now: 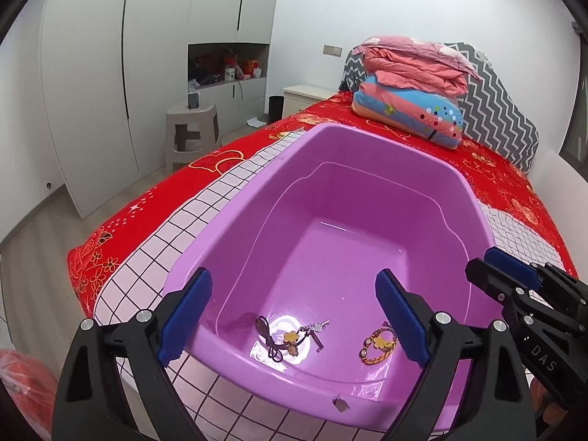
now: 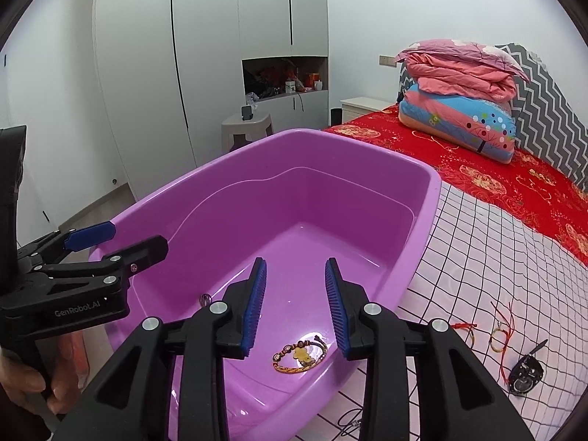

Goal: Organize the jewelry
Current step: 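Withdraw both tools from the basin back over the bed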

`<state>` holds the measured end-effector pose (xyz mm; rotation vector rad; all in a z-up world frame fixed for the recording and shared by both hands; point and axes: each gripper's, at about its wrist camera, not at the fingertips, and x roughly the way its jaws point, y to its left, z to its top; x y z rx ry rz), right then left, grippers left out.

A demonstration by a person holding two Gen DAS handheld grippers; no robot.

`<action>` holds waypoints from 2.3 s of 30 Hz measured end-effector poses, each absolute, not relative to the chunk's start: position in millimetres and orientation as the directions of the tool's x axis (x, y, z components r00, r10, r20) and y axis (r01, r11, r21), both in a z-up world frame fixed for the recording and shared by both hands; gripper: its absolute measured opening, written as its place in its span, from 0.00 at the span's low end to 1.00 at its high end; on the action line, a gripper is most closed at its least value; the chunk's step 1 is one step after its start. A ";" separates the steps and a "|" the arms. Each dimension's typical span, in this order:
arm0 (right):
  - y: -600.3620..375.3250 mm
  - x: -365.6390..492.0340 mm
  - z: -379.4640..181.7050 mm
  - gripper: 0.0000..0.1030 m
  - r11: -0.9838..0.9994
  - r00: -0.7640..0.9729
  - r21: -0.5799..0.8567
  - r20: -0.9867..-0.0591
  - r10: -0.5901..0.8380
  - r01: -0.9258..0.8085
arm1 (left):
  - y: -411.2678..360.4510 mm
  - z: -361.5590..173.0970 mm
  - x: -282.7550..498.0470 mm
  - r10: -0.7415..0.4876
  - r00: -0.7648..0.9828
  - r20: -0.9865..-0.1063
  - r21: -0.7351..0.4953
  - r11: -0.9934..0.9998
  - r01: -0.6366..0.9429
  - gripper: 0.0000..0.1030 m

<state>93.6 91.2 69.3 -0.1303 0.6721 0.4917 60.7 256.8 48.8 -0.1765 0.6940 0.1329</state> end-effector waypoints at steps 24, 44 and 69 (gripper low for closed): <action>41.0 41.8 88.9 0.40 0.901 0.713 0.056 -0.591 0.378 -0.431 | 213.4 66.4 24.5 0.035 0.767 -0.641 -0.106 0.985 -0.134 0.89; -21.5 -1.9 90.1 0.46 0.931 0.742 0.097 -0.577 0.341 -0.352 | 160.7 76.5 -6.6 -0.002 0.770 -0.638 -0.090 0.993 -0.071 0.92; -108.9 -56.2 45.9 0.55 0.972 0.737 0.136 -0.633 0.235 -0.193 | 65.9 50.2 -39.4 -0.115 0.717 -0.687 -0.097 0.993 0.066 0.93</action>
